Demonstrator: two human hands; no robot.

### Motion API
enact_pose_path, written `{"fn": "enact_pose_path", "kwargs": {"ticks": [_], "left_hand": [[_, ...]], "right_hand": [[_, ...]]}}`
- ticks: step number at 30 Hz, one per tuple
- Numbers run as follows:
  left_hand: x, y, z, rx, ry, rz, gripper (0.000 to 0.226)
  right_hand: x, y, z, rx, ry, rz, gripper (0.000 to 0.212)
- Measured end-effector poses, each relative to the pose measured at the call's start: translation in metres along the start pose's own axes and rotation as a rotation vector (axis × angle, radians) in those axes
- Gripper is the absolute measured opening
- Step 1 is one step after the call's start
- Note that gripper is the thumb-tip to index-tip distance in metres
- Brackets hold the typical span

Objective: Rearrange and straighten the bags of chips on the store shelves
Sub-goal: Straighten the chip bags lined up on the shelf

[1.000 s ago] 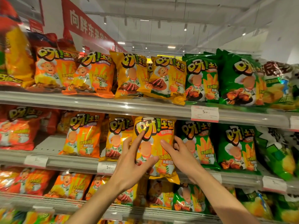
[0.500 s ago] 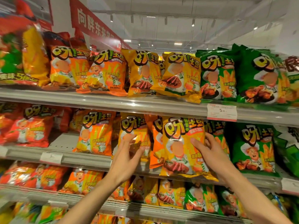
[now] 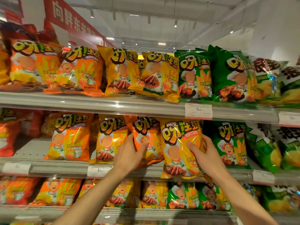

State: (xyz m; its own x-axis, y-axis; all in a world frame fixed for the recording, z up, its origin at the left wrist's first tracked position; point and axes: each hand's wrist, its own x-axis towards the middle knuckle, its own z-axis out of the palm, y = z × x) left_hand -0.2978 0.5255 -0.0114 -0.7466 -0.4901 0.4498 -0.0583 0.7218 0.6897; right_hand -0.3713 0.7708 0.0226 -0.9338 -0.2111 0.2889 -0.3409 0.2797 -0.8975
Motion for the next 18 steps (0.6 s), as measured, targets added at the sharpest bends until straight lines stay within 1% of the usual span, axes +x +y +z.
{"fn": "enact_pose_path", "kwargs": {"ticks": [6, 10, 13, 16, 18], "left_hand": [[-0.001, 0.000, 0.000, -0.139, 0.074, -0.038, 0.045], [-0.005, 0.000, -0.005, -0.189, 0.088, -0.059, 0.053], [-0.010, -0.005, -0.010, -0.215, 0.093, -0.050, 0.052], [-0.018, -0.005, -0.018, -0.220, 0.103, -0.049, 0.051], [-0.023, -0.007, -0.027, -0.186, 0.133, -0.054, 0.045]], "right_hand": [[0.003, -0.001, -0.006, 0.014, -0.002, -0.003, 0.067], [0.006, 0.000, -0.011, 0.040, 0.006, 0.012, 0.060], [0.007, 0.001, -0.017, 0.063, -0.006, 0.031, 0.049], [0.006, 0.003, -0.022, 0.099, -0.018, 0.049, 0.047], [0.005, 0.005, -0.023, 0.106, -0.024, 0.044, 0.045]]}}
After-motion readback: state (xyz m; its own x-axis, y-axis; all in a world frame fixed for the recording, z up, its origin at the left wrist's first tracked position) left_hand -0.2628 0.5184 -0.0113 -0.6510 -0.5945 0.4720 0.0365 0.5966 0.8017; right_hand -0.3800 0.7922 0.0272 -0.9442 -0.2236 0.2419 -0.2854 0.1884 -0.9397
